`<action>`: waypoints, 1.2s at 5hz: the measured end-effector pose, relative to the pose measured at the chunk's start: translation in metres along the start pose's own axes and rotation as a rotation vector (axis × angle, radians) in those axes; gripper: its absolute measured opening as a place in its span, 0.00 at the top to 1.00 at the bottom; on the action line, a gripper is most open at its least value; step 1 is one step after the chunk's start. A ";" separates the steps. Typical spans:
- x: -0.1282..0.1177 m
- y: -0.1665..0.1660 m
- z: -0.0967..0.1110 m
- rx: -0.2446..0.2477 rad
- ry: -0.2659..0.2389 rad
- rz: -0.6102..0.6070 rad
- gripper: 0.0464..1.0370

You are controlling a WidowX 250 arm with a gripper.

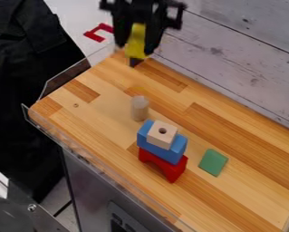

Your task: Put the yellow block on top of the cube with a hole

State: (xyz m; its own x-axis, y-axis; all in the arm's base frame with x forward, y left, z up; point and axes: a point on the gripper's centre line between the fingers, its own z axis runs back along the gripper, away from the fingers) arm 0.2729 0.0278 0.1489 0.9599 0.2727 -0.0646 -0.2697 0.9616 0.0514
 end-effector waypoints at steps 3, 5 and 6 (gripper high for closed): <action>-0.061 -0.015 0.002 -0.064 0.156 -0.043 0.53; -0.069 -0.031 -0.020 -0.064 0.164 -0.096 0.53; -0.065 -0.042 -0.038 -0.062 0.166 -0.127 0.53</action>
State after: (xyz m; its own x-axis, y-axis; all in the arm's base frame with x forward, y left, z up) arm 0.2190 -0.0292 0.1134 0.9622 0.1455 -0.2303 -0.1562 0.9873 -0.0285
